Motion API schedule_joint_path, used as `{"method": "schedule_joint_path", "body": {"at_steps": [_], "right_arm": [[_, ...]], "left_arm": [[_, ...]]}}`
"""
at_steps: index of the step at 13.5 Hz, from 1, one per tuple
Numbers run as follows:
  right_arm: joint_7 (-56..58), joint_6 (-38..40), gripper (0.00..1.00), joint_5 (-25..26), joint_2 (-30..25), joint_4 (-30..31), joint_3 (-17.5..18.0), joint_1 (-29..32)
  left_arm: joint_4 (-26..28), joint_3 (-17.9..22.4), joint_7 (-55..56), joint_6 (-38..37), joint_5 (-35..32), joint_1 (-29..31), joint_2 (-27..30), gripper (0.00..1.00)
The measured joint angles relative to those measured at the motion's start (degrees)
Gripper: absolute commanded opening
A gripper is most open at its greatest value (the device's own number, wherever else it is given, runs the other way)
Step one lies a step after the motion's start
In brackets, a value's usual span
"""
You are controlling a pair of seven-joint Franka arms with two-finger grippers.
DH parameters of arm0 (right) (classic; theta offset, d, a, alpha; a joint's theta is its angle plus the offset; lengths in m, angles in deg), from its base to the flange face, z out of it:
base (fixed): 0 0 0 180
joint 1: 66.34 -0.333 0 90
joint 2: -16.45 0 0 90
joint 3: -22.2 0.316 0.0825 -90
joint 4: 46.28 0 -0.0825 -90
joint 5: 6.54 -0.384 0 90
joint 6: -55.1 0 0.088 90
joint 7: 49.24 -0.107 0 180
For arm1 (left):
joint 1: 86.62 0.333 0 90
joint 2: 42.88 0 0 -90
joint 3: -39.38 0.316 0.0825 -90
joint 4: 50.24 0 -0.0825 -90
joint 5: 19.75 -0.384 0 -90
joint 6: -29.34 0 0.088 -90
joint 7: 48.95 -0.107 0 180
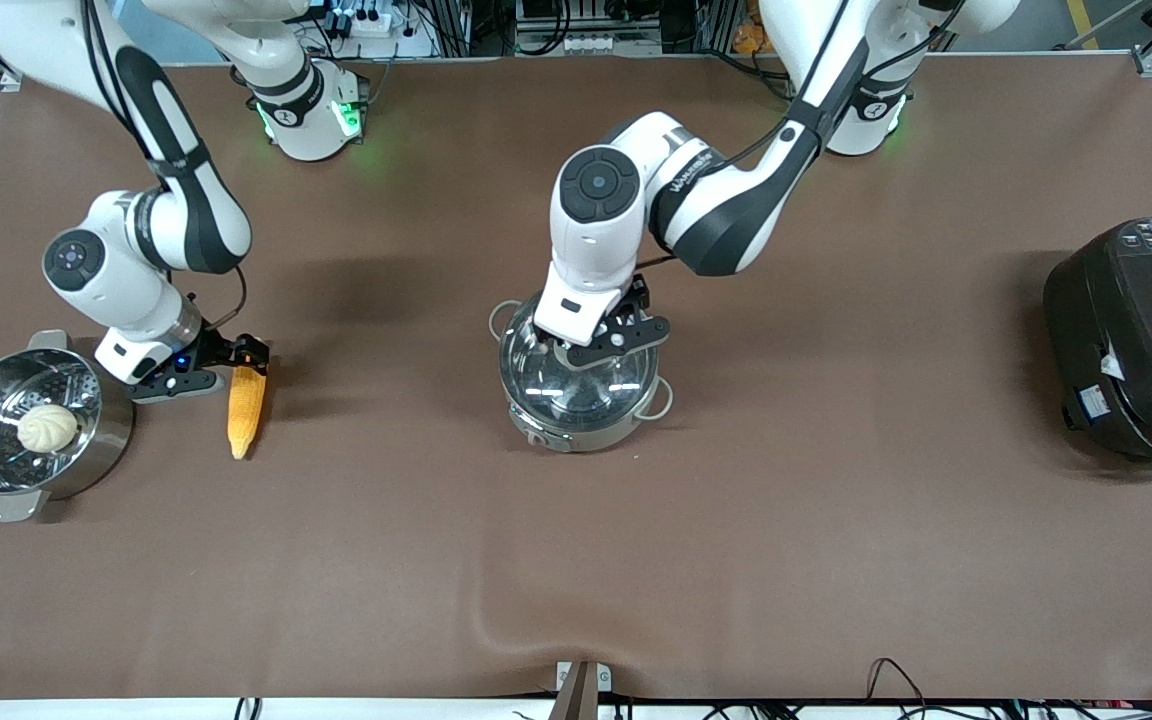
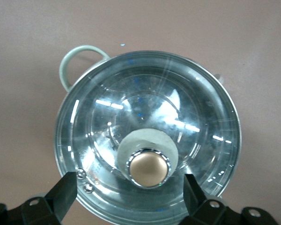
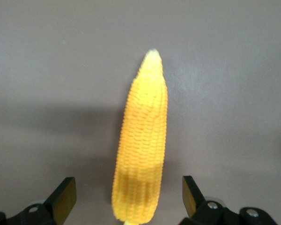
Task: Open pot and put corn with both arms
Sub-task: 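Grasp the lid knob with the left gripper while the right gripper grasps the corn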
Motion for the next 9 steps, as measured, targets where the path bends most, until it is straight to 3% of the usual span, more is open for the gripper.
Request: {"method": "schedule_joint_path", "body": {"at_steps": [3,5,9], "right_arm": [[1.0,-3.2,0.97,0.0,3.5,0.0,0.0,0.4],[1.2,-4.4,0.72,0.0,5.1,-0.2,0.0,0.7],[1.2,-4.8,0.38,0.0,6.0,-0.6,0.0,0.8]], "left_arm": [[0.0,0.7,0.0,1.1,0.0,-0.8,-1.3,1.00],[0.0,0.9,0.0,1.2,0.0,-0.9,-1.6,1.00],[-0.1,1.1,0.0,1.8,0.0,-1.1,-2.3,1.00]]}}
